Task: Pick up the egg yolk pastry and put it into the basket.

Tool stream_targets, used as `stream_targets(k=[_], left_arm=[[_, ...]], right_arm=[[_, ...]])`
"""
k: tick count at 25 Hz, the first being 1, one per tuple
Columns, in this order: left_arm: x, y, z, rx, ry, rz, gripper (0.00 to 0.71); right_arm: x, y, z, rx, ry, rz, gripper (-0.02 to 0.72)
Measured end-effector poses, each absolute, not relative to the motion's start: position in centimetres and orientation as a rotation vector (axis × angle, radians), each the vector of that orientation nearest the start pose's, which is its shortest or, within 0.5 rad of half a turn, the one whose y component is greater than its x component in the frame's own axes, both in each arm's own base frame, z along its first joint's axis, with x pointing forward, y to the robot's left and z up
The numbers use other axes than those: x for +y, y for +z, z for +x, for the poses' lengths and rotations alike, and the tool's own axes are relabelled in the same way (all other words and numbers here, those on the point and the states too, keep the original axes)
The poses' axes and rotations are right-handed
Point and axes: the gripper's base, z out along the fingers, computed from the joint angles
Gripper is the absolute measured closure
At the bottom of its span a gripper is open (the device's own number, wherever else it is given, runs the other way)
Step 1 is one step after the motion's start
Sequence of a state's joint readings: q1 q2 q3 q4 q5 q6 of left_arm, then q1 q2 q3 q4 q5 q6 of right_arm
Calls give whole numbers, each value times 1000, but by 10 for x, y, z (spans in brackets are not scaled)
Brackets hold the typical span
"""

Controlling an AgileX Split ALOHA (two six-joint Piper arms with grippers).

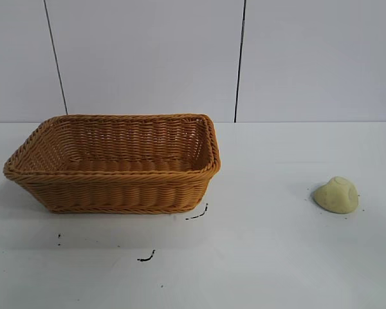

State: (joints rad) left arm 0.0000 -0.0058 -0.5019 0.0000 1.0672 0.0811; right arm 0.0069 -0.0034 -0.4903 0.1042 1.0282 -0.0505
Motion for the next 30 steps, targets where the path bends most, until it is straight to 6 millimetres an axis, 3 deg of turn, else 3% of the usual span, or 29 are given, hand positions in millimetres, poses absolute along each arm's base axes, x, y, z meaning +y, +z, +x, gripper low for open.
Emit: stream_targets(k=[11,16,23,30], left_arm=[[0,277,-6,2042,51,83,14],[0,277,-6,2042,51,83,14],[0,277,-6,2042,51,83,14],[0,277,-6,2042,51,83,14]], right_arm=[[8,279,-3,2018,94,-60,71],[8,304,17,2109,100,-48,60],[8,342,89,2322,105,-34,48],[8,340,191,2569,100,-26,48]])
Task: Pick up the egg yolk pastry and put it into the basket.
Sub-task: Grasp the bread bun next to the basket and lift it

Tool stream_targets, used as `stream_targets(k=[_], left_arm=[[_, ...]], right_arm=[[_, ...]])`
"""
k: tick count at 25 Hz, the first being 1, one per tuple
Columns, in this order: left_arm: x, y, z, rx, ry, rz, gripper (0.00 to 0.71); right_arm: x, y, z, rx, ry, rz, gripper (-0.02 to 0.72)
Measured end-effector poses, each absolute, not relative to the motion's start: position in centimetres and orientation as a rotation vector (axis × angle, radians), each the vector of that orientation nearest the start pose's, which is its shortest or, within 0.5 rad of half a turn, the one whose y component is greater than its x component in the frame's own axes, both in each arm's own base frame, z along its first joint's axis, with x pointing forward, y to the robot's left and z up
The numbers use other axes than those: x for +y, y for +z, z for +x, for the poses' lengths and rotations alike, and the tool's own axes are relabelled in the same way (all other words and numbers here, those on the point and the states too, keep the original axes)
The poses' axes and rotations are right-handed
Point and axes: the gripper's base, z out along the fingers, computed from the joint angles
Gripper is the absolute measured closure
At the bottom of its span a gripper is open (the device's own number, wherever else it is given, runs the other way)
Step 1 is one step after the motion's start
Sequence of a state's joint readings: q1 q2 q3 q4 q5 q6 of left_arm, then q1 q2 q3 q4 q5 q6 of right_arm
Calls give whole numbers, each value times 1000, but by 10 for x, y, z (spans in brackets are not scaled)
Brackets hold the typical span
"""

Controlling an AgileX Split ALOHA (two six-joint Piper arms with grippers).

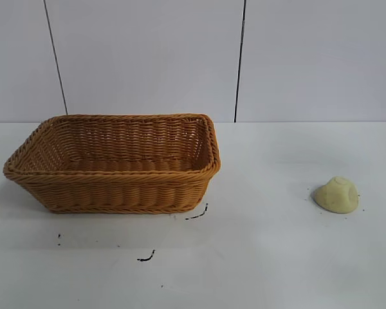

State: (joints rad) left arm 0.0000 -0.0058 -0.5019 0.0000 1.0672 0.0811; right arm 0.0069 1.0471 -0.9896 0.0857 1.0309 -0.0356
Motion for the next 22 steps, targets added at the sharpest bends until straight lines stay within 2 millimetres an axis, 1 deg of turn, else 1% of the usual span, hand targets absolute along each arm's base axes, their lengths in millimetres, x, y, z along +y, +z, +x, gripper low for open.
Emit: stream_targets(k=[3,4,6,7,10,13,17,22], left_arm=[[0,277,-6,2042,51,83,14],[0,277,-6,2042,51,83,14],[0,277,-6,2042,51,83,14],[0,277,-6,2042,51,83,14],[0,277,-6,2042,51,83,14],[0,277,-6,2042,51,83,14],[0,277,-6,2042,51,83,14],[0,277,-6,2042,51,83,14]], right_arm=[[8,325,237,2671,103,-21,48],[8,322,249,2690,104,-20,48],[9,308,276,2747,105,-18,48],[9,304,287,2763,105,-20,48],[9,279,324,2836,103,-39,48],[9,256,353,2884,105,-41,48],[12,231,382,2926,106,-57,48],[23,197,394,2992,110,-104,48]])
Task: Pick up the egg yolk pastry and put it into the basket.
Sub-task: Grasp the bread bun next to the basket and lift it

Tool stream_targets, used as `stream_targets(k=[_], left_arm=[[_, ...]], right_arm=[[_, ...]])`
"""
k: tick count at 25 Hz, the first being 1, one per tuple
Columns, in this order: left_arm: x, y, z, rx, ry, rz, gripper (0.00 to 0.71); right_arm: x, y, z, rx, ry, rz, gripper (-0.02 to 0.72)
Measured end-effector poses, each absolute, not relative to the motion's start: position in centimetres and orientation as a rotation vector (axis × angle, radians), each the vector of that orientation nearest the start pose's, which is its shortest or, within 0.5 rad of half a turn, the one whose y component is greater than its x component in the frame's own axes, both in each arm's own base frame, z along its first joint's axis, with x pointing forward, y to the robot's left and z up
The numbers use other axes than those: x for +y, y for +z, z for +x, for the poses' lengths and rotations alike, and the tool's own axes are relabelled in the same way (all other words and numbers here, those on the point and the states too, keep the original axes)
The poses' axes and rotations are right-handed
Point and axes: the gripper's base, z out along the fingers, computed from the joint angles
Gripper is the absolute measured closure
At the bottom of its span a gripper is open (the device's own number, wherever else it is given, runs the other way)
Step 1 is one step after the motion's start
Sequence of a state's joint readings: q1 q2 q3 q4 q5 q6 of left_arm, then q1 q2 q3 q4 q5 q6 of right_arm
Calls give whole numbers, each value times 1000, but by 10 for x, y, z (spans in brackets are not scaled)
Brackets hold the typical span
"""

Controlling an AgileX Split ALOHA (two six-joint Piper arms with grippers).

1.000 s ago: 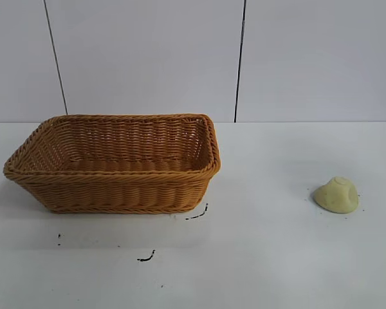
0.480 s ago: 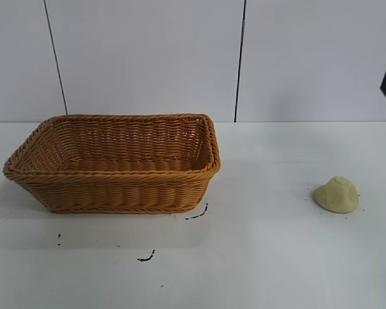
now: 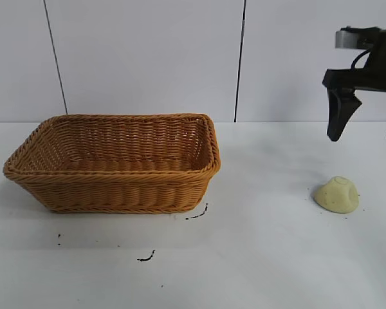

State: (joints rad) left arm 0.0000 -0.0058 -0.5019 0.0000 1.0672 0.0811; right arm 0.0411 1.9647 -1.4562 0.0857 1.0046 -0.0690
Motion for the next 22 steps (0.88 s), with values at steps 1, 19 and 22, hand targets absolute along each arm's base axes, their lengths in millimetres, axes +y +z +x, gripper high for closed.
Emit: stream_targets(k=[1,19,22], left_arm=[[0,277,-6,2042,51,83,14],[0,277,-6,2042,51,83,14],[0,277,-6,2042,51,83,14]], right_arm=[[23,189,396,3008,113,-103,48],[23,105,419,3021,98,-85,64],[23,102,419,3030,97,-85,113]])
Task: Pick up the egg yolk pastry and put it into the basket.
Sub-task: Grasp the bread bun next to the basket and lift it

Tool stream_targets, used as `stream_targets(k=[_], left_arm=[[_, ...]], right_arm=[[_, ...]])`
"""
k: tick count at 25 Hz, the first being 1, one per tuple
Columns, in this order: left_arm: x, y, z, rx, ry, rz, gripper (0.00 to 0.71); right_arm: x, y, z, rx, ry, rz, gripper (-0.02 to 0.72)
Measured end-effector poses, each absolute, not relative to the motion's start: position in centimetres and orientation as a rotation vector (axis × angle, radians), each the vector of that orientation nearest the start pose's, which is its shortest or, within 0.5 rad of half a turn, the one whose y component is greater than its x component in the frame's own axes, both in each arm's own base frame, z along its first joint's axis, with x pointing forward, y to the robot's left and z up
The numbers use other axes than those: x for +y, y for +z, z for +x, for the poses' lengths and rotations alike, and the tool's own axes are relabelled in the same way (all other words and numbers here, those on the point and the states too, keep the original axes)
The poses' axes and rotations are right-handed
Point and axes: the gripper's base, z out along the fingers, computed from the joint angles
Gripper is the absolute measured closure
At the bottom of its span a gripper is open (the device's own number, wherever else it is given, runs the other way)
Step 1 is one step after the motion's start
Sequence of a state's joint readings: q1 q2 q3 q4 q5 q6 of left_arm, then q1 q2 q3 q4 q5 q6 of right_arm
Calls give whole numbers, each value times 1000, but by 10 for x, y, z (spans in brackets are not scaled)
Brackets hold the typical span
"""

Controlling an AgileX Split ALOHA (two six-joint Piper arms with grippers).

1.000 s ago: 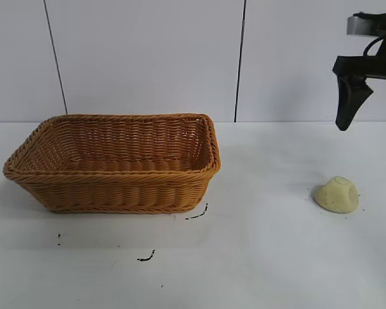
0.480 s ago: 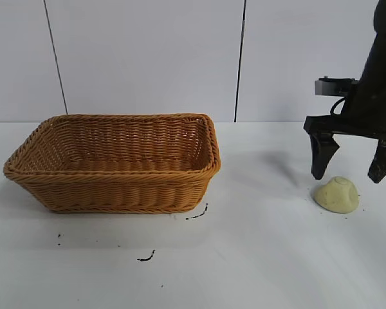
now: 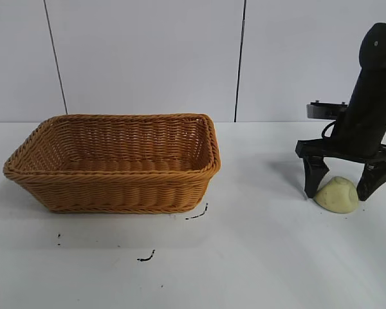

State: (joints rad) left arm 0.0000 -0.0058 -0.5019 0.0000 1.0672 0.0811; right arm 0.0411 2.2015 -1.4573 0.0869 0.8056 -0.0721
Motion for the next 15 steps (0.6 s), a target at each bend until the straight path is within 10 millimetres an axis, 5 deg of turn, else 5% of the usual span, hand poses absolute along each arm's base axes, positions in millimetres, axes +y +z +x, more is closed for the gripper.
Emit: stream_targets(k=[9,15], left_arm=[[0,277,-6,2042,51,83,14],[0,277,-6,2042,51,83,14]], right_arm=[[23,105,419,3047,100,-88,418],[24,129,431,3069,110,-102,458]])
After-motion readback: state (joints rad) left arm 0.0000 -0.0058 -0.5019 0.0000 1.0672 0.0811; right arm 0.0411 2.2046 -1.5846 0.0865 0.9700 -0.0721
